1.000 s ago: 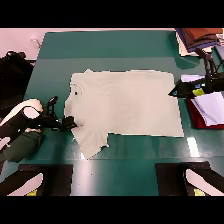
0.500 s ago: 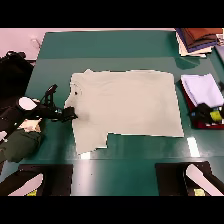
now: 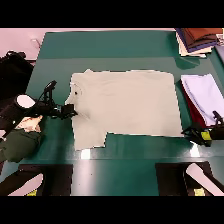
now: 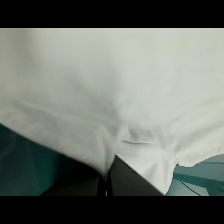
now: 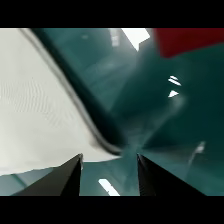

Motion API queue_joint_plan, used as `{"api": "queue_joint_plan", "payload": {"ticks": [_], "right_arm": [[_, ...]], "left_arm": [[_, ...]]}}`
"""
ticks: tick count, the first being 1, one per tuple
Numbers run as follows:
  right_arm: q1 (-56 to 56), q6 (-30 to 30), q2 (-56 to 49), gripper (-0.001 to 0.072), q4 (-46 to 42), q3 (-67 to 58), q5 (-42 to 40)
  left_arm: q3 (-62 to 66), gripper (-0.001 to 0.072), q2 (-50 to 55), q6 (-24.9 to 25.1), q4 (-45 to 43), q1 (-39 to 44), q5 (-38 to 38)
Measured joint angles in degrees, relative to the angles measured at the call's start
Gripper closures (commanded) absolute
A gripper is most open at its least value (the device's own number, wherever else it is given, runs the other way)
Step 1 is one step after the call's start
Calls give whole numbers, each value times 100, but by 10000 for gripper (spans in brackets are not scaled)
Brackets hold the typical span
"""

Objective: Fold the shirts.

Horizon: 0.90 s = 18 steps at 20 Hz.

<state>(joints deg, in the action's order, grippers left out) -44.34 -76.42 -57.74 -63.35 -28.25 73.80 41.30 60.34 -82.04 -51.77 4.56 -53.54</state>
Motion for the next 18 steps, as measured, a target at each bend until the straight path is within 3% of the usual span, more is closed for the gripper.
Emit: {"api": "queue_joint_plan", "payload": {"ticks": [1,6,12,18], "right_arm": [[136,0,-116,317,94,22,-39],[1104,74,-715,694,516,-190,-415],[2288,107,-254,694,584,-1731,-245],[2479,101,887,694,647,-4688,127]], "left_arm": [[2,684,0,0,0,0,0],[61,686,-28,0,0,0,-31],[1290,685,-752,-37,-184,2,-398],[4540,686,-1484,-94,-492,0,-732]]}}
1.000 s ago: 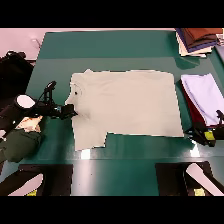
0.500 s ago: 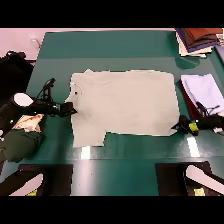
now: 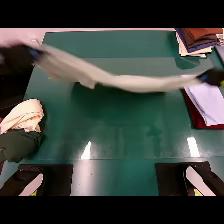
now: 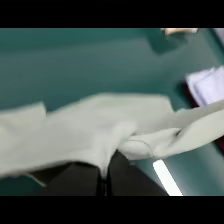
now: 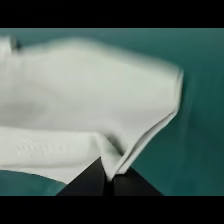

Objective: Fold the shirts.

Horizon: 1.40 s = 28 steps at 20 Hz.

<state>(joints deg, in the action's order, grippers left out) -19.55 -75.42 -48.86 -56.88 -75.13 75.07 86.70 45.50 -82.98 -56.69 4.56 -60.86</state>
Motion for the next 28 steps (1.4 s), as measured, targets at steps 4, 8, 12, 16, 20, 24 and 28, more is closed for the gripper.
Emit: {"api": "queue_joint_plan", "payload": {"ticks": [4,8,12,16,20,24,28], "right_arm": [[-468,-111,400,694,-2,-1792,199],[-890,-291,260,695,42,-3158,728],[-660,-514,-413,695,-7,-3773,1198],[142,-654,-1327,695,-623,-3305,1412],[920,-695,-2371,695,-1655,-2302,1405],[1156,-719,-3447,695,-1980,-1814,1049],[1097,-728,-4275,695,-1755,-2310,861]], "left_arm": [[1991,686,-114,-131,-175,2,7],[2942,686,-111,-289,-699,2,175],[2981,685,378,-437,-1504,4,-382],[2035,684,1228,-485,-1746,4,-911],[691,685,2369,-507,-1572,2,-863],[101,685,3635,-511,-1364,2,-393],[271,685,4437,-546,-1021,-103,42]]}}
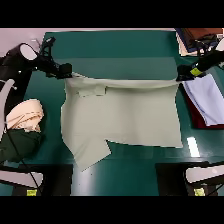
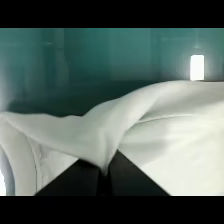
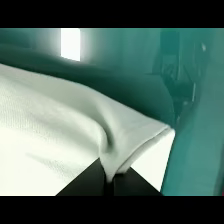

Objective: Fold the shirts.

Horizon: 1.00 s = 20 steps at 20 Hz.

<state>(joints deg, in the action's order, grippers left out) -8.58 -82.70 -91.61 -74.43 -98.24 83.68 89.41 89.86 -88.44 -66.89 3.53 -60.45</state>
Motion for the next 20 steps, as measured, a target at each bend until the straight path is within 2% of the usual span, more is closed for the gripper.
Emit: {"api": "queue_joint_plan", "payload": {"ticks": [3,5,11,12,13,14,15,20], "right_arm": [[-118,-2,-284,695,227,-396,26],[-199,33,-313,695,319,-400,90],[-293,116,127,694,365,750,-133],[-273,120,205,686,363,986,-214],[-254,122,282,543,365,1213,-304],[-227,127,367,360,374,1438,-409],[-216,138,446,350,409,1628,-516],[-223,160,935,350,577,2022,-584]], "left_arm": [[149,684,240,28,319,-238,22],[186,684,306,186,457,-400,-247],[-234,683,376,765,557,-538,-1071],[-356,653,382,796,555,-538,-1143],[-472,325,385,800,560,-538,-1174],[-586,121,385,793,562,-540,-1185],[-664,182,387,752,553,-542,-1228],[-994,179,-4,560,461,-544,-1423]]}}
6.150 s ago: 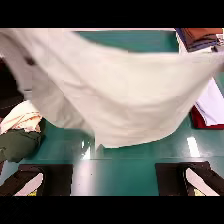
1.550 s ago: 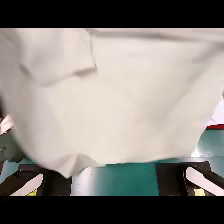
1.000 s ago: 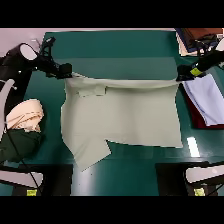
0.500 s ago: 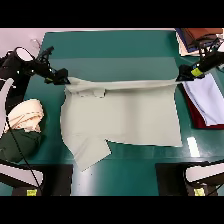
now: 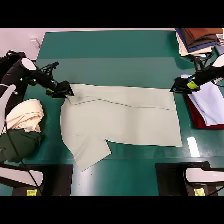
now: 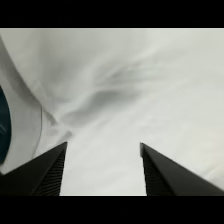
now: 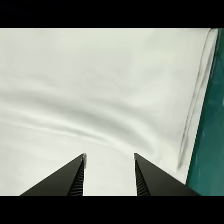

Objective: Fold the shirts.

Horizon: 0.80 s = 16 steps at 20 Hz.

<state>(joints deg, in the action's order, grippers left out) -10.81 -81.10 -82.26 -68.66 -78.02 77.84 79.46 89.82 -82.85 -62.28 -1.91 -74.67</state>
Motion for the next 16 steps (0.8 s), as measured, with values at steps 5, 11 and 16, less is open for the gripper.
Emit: {"api": "queue_joint_plan", "payload": {"ticks": [5,11,16], "right_arm": [[76,103,861,350,81,81,461],[415,138,1580,350,111,94,317],[570,146,1714,350,122,96,258]], "left_arm": [[-1917,179,-1620,-247,-564,0,57],[-4688,179,-3720,-656,-625,0,190],[-5646,179,-4347,-798,-122,0,411]]}}
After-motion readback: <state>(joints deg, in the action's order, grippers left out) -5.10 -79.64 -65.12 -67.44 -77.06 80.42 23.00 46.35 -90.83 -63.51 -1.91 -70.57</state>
